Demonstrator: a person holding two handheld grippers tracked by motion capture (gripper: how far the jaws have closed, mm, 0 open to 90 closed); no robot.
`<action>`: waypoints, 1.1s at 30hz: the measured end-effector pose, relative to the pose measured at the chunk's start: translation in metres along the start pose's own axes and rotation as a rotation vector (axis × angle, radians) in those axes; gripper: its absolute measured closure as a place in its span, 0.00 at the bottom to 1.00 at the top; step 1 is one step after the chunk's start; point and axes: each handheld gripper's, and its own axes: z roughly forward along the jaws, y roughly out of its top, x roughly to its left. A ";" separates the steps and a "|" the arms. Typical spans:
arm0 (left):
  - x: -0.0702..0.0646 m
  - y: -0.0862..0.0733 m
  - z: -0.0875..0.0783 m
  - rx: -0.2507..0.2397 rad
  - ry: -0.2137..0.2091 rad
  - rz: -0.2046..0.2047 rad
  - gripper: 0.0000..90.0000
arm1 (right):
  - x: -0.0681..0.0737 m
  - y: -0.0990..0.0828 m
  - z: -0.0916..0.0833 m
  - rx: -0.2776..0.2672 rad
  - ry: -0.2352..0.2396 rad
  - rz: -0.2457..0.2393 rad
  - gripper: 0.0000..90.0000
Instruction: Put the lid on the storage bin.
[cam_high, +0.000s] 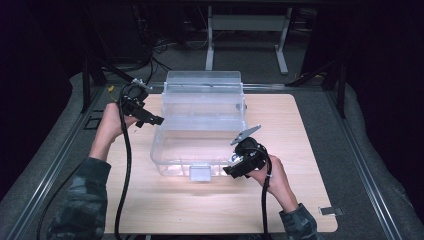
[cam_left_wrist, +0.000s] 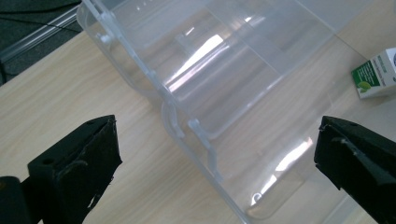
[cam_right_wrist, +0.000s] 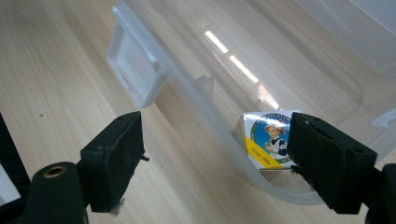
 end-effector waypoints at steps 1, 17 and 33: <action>0.000 0.003 0.002 -0.003 -0.001 -0.007 0.00 | 0.000 0.000 0.000 -0.001 0.001 -0.005 0.21; -0.001 0.048 0.024 -0.011 -0.019 0.026 0.00 | 0.003 0.000 0.006 0.012 0.013 -0.035 0.21; -0.002 0.070 0.052 -0.051 -0.064 0.038 0.12 | 0.004 -0.001 0.016 -0.004 0.020 -0.045 0.42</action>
